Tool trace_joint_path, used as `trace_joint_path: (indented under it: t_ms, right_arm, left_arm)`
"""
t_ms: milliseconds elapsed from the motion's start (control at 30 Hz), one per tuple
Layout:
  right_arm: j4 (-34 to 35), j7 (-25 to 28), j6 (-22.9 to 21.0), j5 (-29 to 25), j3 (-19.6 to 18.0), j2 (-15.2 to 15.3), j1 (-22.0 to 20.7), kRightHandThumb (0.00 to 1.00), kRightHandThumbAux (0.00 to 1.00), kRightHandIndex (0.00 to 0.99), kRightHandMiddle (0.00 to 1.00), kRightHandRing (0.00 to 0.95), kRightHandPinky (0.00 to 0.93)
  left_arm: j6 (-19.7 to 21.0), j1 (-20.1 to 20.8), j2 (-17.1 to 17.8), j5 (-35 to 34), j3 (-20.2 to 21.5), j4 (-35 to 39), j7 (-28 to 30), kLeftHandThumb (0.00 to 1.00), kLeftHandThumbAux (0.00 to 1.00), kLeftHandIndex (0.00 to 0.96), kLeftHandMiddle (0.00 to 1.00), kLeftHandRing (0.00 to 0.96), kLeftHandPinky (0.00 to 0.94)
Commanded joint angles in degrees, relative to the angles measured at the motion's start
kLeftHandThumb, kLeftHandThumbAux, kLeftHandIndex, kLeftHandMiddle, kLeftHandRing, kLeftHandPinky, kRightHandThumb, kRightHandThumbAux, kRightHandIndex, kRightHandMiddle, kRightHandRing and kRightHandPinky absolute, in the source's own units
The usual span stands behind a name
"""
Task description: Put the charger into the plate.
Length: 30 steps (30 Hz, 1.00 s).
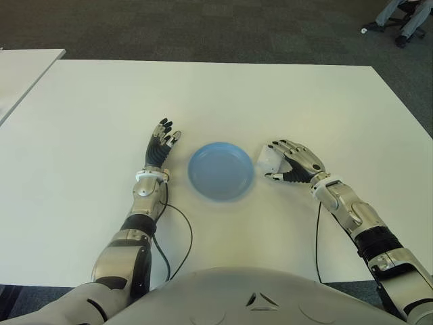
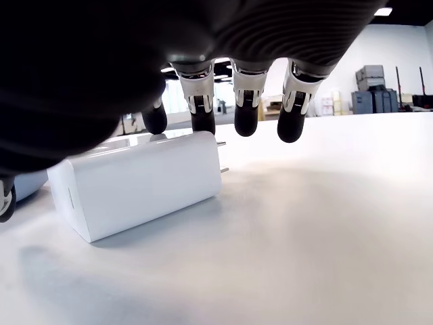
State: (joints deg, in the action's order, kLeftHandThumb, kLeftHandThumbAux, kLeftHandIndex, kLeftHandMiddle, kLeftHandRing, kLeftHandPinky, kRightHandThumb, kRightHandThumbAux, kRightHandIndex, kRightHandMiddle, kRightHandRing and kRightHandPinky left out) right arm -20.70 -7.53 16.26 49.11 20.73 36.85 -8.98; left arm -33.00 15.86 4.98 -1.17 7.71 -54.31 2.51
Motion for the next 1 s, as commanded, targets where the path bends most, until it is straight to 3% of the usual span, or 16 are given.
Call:
trace_joint_path:
  t_ms: [33,1000]
  right_arm:
    - [-1.6,0.5,0.4,0.0,1.1,-0.6,-1.0,0.273,0.277,0.000,0.000,0.000,0.000]
    - [-2.5,-2.0,-0.4,0.8,2.3,-3.4,-4.2,0.301,0.276,0.000,0.000,0.000,0.000]
  left_arm:
    - [2.8,-3.0,-0.6,0.1,-0.5,-2.1,0.3,0.000,0.517,0.055,0.130,0.103,0.070]
    - [2.7,-2.7,-0.3,0.4,-0.6,-2.8,0.3,0.000,0.514,0.056,0.129,0.103,0.078]
